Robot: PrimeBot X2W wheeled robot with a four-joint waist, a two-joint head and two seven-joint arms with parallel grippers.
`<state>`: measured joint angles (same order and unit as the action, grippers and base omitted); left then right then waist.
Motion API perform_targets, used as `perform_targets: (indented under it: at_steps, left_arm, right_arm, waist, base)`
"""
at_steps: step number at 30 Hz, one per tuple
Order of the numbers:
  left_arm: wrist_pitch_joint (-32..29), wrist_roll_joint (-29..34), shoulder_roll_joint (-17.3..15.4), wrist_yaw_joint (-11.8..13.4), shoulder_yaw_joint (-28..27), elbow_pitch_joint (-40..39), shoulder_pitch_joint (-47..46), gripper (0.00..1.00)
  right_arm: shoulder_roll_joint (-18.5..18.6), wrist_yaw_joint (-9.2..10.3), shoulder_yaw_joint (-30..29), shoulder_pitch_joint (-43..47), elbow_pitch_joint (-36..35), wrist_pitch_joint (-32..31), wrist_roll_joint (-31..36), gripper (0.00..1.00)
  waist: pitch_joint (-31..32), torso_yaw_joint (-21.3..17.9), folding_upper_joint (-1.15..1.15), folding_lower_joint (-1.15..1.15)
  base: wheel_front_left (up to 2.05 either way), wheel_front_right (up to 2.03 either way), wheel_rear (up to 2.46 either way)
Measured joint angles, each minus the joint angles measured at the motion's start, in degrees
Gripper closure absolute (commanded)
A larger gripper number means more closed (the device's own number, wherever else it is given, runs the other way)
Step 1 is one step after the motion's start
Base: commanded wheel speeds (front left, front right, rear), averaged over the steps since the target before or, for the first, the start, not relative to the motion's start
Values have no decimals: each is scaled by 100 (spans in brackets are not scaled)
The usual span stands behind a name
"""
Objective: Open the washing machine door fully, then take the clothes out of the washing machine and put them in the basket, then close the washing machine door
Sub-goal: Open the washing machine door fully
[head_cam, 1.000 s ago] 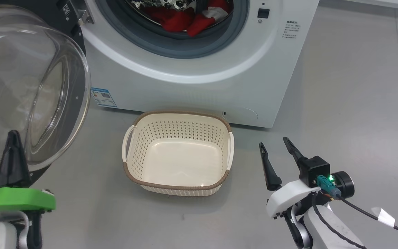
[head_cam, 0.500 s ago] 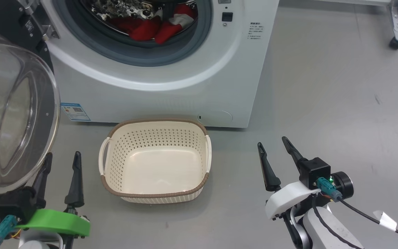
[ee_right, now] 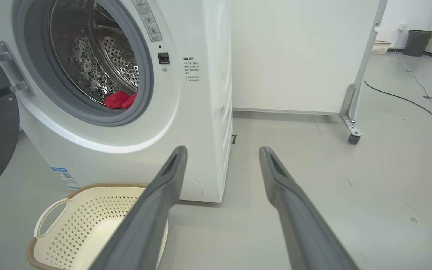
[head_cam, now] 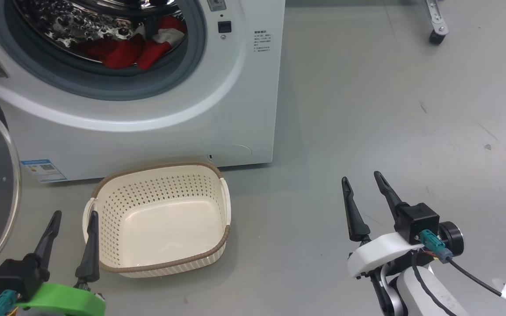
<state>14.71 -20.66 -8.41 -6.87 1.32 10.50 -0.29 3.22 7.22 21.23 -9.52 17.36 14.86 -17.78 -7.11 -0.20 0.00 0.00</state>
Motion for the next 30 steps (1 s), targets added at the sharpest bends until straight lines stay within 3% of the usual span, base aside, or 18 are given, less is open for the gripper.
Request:
perform_targets:
  at_steps: [8,30]
  left_arm:
    - [0,169,27,-1,-213,29,149,0]
    - [0,361,162,-1,-617,171,210,0]
  right_arm:
    - [-8,0,-379,207,-248,0,135,0]
    - [-44,0,-681,453,-403,0,332,0]
  waist:
    - [99,-247,0,0]
    - [175,-94,0,0]
  base:
    - [0,0,0]
    - [0,0,0]
